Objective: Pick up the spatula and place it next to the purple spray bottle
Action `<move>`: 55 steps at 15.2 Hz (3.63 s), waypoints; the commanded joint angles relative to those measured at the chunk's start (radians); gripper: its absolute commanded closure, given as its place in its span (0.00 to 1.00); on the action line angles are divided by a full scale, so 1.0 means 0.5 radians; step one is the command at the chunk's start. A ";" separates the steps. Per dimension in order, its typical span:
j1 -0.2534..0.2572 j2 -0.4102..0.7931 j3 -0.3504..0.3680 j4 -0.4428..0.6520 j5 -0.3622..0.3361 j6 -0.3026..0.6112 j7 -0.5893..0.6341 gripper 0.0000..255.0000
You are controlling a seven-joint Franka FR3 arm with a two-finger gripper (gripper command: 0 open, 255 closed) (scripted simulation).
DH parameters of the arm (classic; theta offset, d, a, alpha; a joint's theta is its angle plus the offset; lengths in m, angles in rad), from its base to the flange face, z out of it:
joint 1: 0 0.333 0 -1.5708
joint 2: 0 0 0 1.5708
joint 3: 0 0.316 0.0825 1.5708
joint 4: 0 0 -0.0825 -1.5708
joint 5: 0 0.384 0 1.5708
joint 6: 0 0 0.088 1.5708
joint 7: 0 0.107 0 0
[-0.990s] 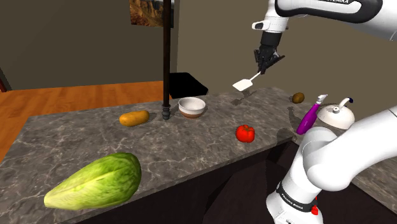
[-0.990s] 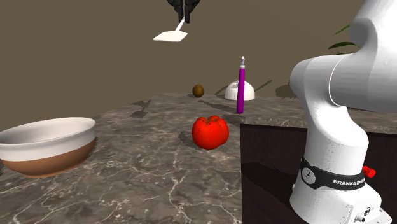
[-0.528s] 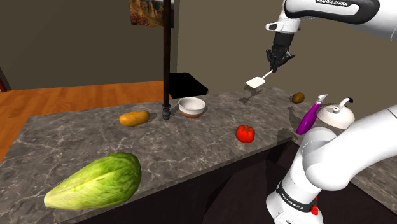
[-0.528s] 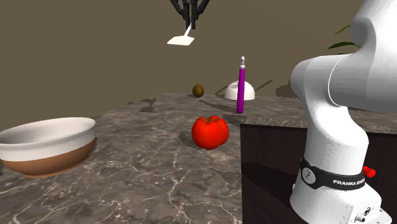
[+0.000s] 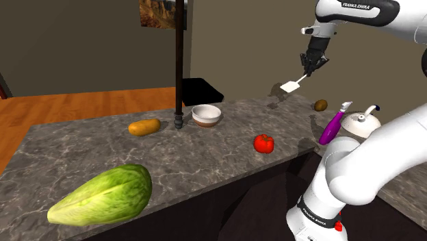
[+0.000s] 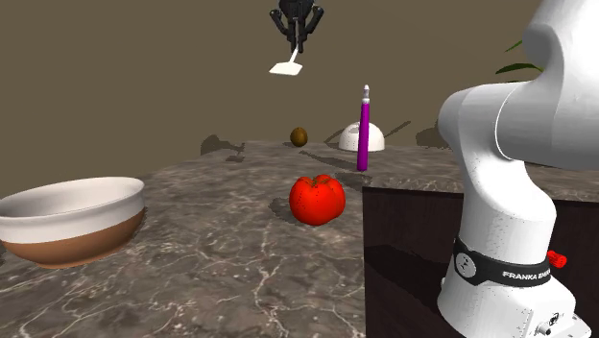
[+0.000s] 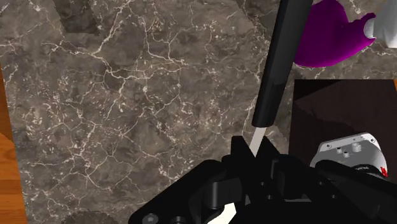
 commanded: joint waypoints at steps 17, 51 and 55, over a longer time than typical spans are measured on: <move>1.498 0.304 -2.131 0.863 0.066 0.064 -0.769 1.00; 1.237 0.322 -2.131 -0.118 0.032 0.990 -0.673 1.00; 1.276 0.278 -2.179 -0.187 -0.025 1.076 -0.633 1.00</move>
